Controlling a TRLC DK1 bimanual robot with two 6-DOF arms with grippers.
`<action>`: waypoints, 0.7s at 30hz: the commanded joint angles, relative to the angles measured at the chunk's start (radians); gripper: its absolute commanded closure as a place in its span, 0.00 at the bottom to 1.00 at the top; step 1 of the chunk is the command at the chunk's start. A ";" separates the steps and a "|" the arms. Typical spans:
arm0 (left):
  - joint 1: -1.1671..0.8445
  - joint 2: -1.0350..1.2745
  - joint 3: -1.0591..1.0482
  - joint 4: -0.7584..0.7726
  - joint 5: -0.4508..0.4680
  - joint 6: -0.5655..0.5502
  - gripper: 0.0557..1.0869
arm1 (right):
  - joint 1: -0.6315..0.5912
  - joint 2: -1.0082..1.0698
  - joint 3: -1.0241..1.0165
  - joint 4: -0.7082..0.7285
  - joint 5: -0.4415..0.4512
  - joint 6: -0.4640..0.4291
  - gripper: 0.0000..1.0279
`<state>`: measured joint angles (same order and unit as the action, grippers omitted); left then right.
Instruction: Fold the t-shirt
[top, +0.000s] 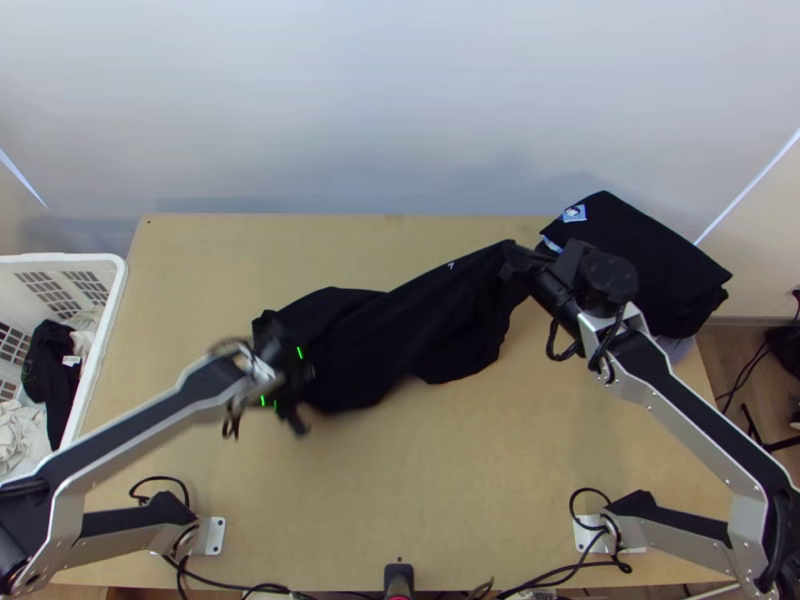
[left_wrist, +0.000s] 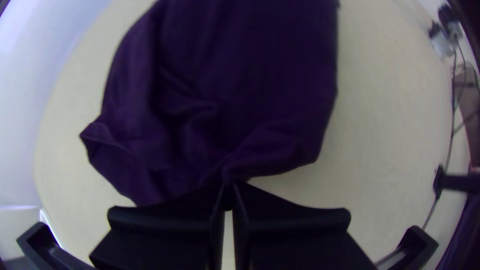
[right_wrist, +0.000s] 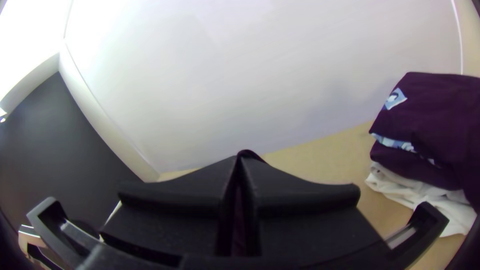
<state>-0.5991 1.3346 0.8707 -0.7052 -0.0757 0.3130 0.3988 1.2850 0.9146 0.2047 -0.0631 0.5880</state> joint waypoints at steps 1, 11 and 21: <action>0.279 0.067 0.283 0.070 0.051 -0.210 0.96 | -0.006 -0.018 0.082 -0.091 0.016 -0.079 0.97; 0.564 0.133 0.458 0.188 0.080 -0.511 0.96 | -0.156 -0.042 0.190 -0.249 0.043 -0.189 0.97; 0.645 0.156 0.659 0.205 0.057 -0.600 0.96 | -0.178 0.023 0.405 -0.246 0.118 -0.406 0.97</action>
<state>-0.0139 1.4757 1.3872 -0.5137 -0.0032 -0.2211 0.2405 1.2617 1.1725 -0.0288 0.0242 0.2699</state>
